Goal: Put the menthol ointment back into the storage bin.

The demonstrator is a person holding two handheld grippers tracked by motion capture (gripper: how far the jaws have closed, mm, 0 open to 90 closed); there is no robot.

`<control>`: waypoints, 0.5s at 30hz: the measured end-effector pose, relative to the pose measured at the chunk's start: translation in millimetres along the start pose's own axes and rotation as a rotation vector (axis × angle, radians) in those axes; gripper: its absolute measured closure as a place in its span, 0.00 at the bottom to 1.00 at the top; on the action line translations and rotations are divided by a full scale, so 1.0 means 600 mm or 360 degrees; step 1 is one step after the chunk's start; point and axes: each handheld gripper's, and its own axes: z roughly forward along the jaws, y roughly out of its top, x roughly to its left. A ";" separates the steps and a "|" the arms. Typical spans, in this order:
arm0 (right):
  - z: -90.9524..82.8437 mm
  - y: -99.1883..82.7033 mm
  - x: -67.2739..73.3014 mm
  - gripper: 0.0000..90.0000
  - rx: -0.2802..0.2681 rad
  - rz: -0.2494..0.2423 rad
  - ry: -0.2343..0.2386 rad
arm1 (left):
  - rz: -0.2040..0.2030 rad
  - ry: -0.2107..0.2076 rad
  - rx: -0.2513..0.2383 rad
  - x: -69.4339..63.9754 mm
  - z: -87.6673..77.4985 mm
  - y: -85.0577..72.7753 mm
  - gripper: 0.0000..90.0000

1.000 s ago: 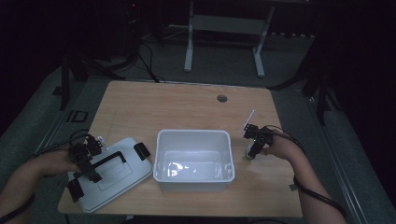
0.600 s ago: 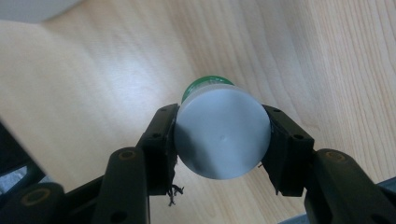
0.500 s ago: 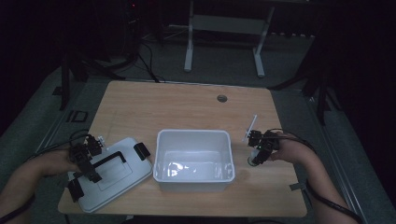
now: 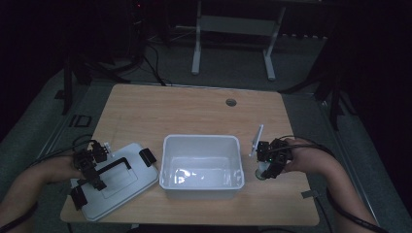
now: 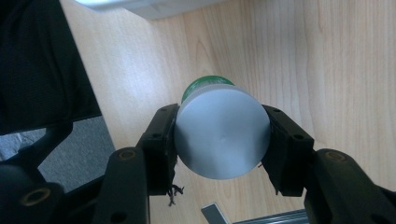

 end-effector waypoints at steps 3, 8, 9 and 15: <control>-0.014 0.009 0.008 0.56 -0.0001 -0.0026 -0.0006 | 0.0002 -0.0004 -0.0009 -0.001 -0.002 0.000 0.06; -0.038 0.021 0.018 0.56 -0.0003 -0.0065 -0.0028 | 0.0007 0.0010 0.0004 -0.003 -0.003 0.001 0.06; -0.044 0.023 0.020 0.56 -0.0006 -0.0072 -0.0035 | 0.0016 0.0005 0.0003 -0.004 -0.001 0.002 0.06; -0.073 0.038 0.030 0.56 -0.0042 -0.0110 -0.0051 | 0.0015 0.0004 0.0012 -0.003 -0.001 0.003 0.06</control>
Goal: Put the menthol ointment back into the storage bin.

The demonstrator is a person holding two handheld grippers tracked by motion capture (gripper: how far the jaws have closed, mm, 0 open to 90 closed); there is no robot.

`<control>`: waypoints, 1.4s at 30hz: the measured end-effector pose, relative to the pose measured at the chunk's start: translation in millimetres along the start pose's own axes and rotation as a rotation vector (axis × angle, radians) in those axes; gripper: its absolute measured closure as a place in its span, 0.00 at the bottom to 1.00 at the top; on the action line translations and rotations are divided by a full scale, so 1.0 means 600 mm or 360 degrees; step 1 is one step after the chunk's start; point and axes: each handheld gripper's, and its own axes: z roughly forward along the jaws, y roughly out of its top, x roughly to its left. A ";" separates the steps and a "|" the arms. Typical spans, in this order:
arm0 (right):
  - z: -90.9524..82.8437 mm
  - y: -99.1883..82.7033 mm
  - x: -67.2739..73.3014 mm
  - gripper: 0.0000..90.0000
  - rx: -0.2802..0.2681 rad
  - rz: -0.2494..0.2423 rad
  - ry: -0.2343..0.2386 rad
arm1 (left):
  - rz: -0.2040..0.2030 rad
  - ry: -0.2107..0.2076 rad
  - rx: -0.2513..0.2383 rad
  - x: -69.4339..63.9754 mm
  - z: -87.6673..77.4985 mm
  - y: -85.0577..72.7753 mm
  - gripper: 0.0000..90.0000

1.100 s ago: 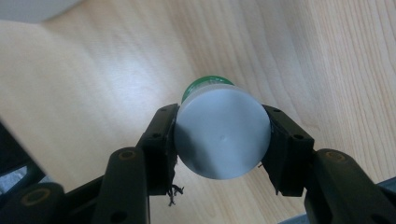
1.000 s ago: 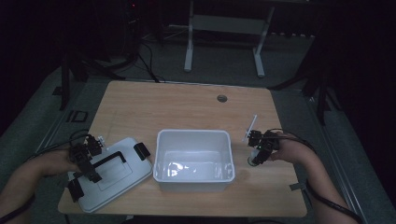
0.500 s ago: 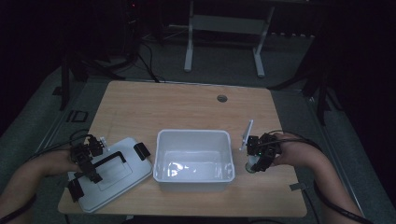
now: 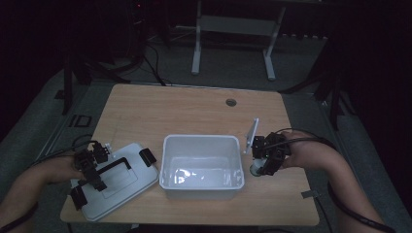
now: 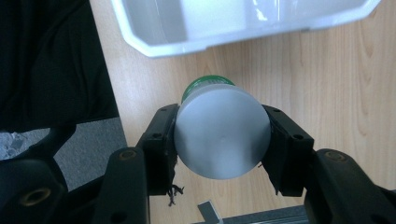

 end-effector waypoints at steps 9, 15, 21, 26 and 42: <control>-0.028 0.041 0.013 0.56 -0.0062 -0.0102 -0.0014 | 0.0006 0.0010 -0.0002 -0.001 -0.005 0.001 0.06; -0.016 0.070 0.023 0.56 -0.0058 -0.0179 0.0009 | 0.0000 0.0007 -0.0001 -0.001 -0.003 -0.001 0.06; 0.006 0.100 0.027 0.56 -0.0044 -0.0221 0.0032 | 0.0005 0.0008 0.0013 -0.001 0.001 0.000 0.06; 0.037 0.117 0.021 0.56 -0.0016 -0.0226 0.0059 | 0.0010 0.0014 0.0008 -0.001 0.001 0.002 0.06; 0.127 0.141 -0.001 0.56 0.0055 -0.0188 0.0124 | 0.0012 0.0009 0.0020 -0.002 0.001 0.002 0.06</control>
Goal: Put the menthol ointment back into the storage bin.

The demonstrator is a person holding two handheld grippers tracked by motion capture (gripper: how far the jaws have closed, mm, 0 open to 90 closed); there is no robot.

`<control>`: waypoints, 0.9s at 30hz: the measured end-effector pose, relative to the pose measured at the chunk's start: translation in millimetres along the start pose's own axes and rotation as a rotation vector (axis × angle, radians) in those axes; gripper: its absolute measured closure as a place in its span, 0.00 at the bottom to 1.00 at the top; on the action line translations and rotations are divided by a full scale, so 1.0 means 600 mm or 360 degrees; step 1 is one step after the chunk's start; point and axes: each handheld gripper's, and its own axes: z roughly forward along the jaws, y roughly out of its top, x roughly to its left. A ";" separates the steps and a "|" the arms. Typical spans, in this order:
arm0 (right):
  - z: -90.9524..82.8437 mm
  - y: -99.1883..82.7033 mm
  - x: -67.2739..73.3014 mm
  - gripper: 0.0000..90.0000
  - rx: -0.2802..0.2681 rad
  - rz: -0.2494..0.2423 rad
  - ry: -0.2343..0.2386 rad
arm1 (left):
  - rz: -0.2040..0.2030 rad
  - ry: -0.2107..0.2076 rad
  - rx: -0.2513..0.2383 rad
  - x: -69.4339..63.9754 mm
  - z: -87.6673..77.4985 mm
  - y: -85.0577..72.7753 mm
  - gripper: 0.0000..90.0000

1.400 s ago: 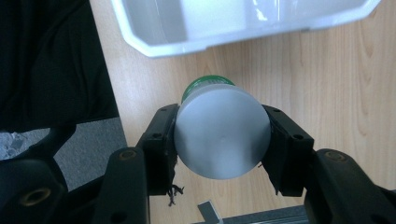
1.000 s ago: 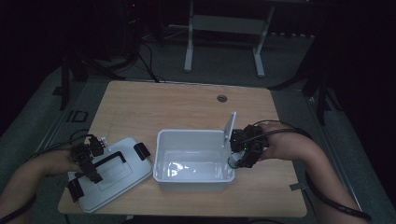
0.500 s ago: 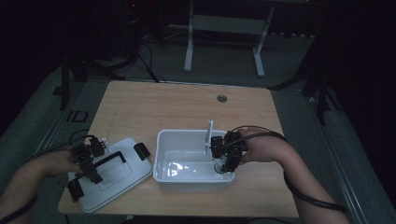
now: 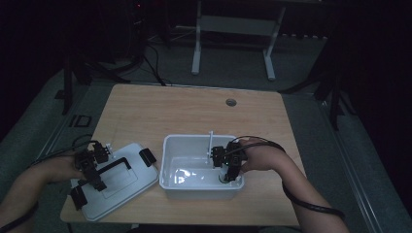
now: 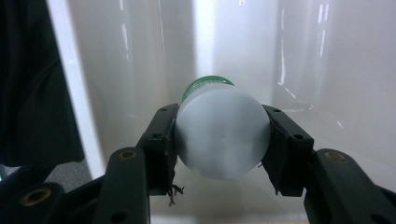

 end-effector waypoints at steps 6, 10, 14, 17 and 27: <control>0.021 0.012 -0.001 0.56 0.0002 -0.0009 0.0024 | 0.0008 -0.0003 -0.0012 -0.002 0.002 0.002 0.06; 0.036 0.020 -0.003 0.56 0.0010 0.0002 0.0048 | 0.0003 -0.0004 -0.0011 -0.001 0.003 0.001 0.06; 0.048 0.024 -0.007 0.56 0.0025 0.0008 0.0035 | 0.0004 -0.0008 0.0001 0.000 0.005 -0.002 0.06; 0.058 0.027 -0.011 0.56 0.0044 0.0007 0.0021 | -0.0005 -0.0009 -0.0004 0.000 0.005 -0.003 0.06; 0.088 0.034 -0.017 0.56 0.0108 0.0026 0.0034 | -0.0005 -0.0017 0.0000 0.002 0.008 -0.005 0.06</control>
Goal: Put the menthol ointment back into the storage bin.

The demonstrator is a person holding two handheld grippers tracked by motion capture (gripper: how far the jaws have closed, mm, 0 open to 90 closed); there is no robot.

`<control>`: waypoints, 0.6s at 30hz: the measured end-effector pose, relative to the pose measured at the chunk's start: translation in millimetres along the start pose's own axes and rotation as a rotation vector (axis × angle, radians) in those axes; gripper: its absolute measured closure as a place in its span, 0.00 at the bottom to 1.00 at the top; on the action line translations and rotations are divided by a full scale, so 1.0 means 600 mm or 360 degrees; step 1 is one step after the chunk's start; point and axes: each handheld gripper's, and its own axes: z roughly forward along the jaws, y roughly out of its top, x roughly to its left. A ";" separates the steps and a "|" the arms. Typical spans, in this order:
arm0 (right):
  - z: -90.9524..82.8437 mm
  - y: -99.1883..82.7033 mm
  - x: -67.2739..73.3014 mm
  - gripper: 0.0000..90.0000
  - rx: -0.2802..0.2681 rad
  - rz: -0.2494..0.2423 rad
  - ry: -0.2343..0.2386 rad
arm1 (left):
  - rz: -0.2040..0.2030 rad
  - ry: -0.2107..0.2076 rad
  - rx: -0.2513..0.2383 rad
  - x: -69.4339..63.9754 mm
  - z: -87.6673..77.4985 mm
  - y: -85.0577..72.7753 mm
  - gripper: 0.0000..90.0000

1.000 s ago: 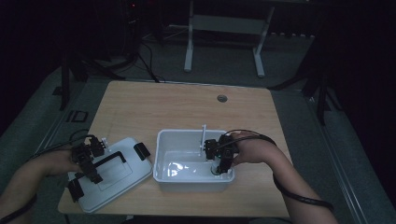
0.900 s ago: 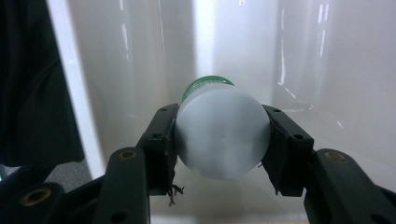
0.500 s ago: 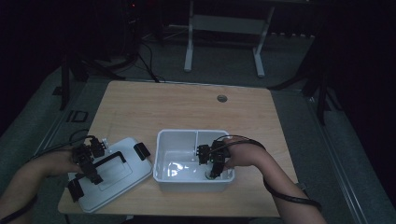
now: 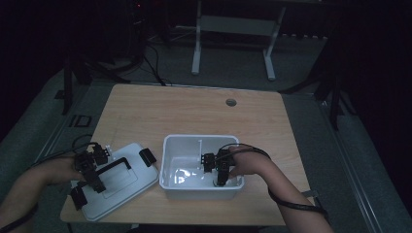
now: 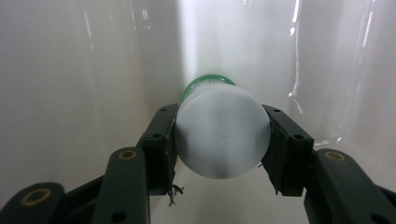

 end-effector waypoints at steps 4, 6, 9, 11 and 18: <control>0.008 0.004 -0.001 0.56 0.0012 0.0001 -0.0020 | 0.0000 0.0000 -0.0003 0.000 -0.002 -0.001 0.06; 0.010 0.007 -0.001 0.56 0.0019 0.0002 -0.0026 | 0.0000 -0.0004 0.0004 0.000 -0.001 -0.002 0.06; 0.015 0.011 0.000 0.56 0.0038 0.0000 -0.0013 | -0.0002 -0.0012 0.0006 0.001 0.001 -0.004 0.06; 0.019 0.013 0.000 0.56 0.0055 -0.0011 -0.0012 | -0.0006 -0.0006 0.0001 0.001 0.001 -0.005 0.06; 0.019 0.016 0.001 0.55 0.0075 0.0019 -0.0007 | -0.0008 -0.0005 0.0013 0.001 0.004 -0.006 0.06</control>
